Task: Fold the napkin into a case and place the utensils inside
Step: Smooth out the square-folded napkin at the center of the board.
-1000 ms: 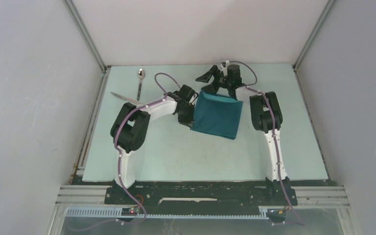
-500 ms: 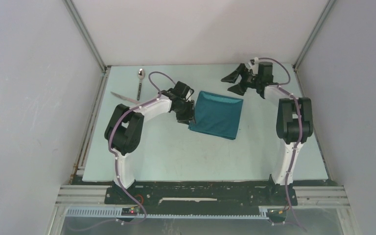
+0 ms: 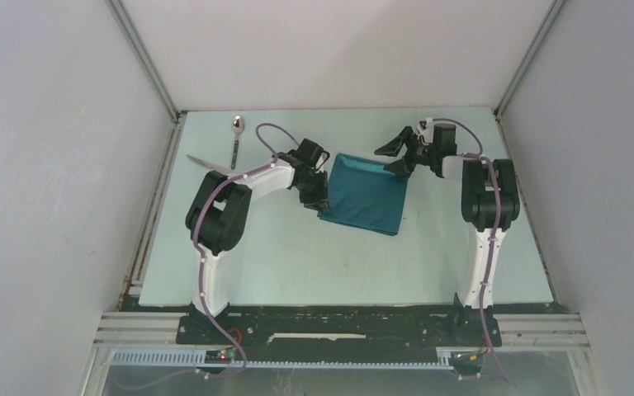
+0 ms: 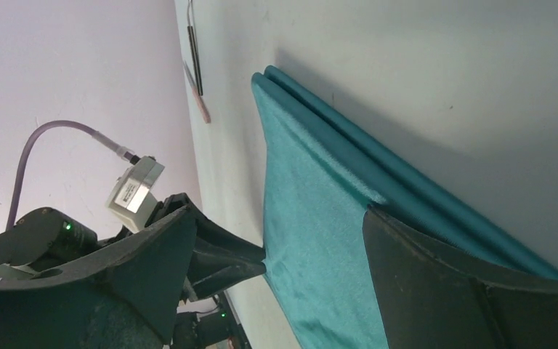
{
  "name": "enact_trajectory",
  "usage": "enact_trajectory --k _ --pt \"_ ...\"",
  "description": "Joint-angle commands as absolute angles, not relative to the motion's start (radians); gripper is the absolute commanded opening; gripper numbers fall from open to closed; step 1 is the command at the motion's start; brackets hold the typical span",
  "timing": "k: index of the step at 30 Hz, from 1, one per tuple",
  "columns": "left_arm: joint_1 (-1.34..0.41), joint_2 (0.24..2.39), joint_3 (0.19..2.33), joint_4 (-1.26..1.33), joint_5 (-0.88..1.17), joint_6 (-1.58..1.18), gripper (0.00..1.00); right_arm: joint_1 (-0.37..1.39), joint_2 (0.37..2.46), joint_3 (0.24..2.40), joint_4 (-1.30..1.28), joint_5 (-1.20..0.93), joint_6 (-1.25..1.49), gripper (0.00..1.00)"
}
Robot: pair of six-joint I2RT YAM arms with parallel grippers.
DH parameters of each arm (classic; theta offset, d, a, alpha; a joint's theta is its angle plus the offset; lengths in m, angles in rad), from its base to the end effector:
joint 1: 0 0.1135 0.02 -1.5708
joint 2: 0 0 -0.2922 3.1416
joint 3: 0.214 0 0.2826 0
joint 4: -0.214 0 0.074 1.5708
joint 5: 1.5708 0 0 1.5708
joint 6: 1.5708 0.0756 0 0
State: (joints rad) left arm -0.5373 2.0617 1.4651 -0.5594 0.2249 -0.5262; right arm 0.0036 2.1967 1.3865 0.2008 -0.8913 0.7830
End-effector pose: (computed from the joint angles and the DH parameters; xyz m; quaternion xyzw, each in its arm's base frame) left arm 0.4033 -0.2599 0.1305 0.0285 0.9722 -0.1984 0.1207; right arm 0.5244 0.0607 0.1221 0.1196 0.8158 0.5129 0.2389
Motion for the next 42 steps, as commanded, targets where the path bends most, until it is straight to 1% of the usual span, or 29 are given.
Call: enact_trajectory --k 1,2,4,6,10,13,17,20,21,24,26,27,30,34,37,42 --pt "-0.536 2.077 1.441 -0.566 0.19 -0.527 0.31 0.008 2.248 1.382 0.347 -0.916 0.841 0.92" --pt "-0.537 2.079 1.435 -0.568 0.183 -0.53 0.28 0.008 2.261 1.383 0.365 -0.914 0.853 0.92" --pt "-0.533 2.082 1.422 -0.573 0.172 -0.537 0.2 -0.015 2.279 1.384 0.385 -0.901 0.867 0.92" --pt "-0.527 2.084 1.408 -0.574 0.159 -0.542 0.14 -0.019 2.288 1.383 0.394 -0.877 0.868 0.92" --pt "-0.513 2.093 1.389 -0.579 0.147 -0.545 0.07 -0.02 2.288 1.393 0.366 -0.808 0.877 0.92" --pt "-0.512 2.099 1.388 -0.578 0.15 -0.548 0.04 -0.02 2.312 1.435 0.294 -0.755 0.877 0.92" --pt "-0.512 2.102 1.392 -0.575 0.157 -0.548 0.0 -0.017 2.332 1.519 0.264 -0.761 0.885 0.92" --pt "-0.512 2.099 1.4 -0.575 0.17 -0.549 0.0 -0.02 2.288 1.6 0.174 -0.78 0.858 0.92" --pt "-0.512 2.097 1.401 -0.575 0.176 -0.55 0.0 -0.022 2.261 1.627 0.111 -0.778 0.829 0.92" --pt "-0.511 2.1 1.402 -0.576 0.204 -0.56 0.0 -0.019 2.148 1.694 -0.182 -0.728 0.681 0.92" --pt "-0.51 2.102 1.402 -0.577 0.215 -0.571 0.0 -0.016 2.043 1.62 -0.27 -0.681 0.616 0.92" --pt "-0.509 2.101 1.4 -0.577 0.218 -0.575 0.0 -0.018 1.986 1.545 -0.27 -0.684 0.609 0.93" --pt "-0.508 2.095 1.4 -0.576 0.217 -0.581 0.0 -0.019 1.829 1.263 -0.172 -0.777 0.63 0.92" --pt "-0.506 2.106 1.403 -0.575 0.218 -0.592 0.0 -0.004 1.711 1.022 -0.09 -0.869 0.644 0.91" --pt "-0.505 2.122 1.406 -0.574 0.23 -0.601 0.0 -0.002 1.66 0.912 -0.055 -0.914 0.644 0.91" --pt "-0.495 2.12 1.397 -0.575 0.218 -0.601 0.0 0.038 1.653 0.818 -0.082 -0.921 0.57 0.91"
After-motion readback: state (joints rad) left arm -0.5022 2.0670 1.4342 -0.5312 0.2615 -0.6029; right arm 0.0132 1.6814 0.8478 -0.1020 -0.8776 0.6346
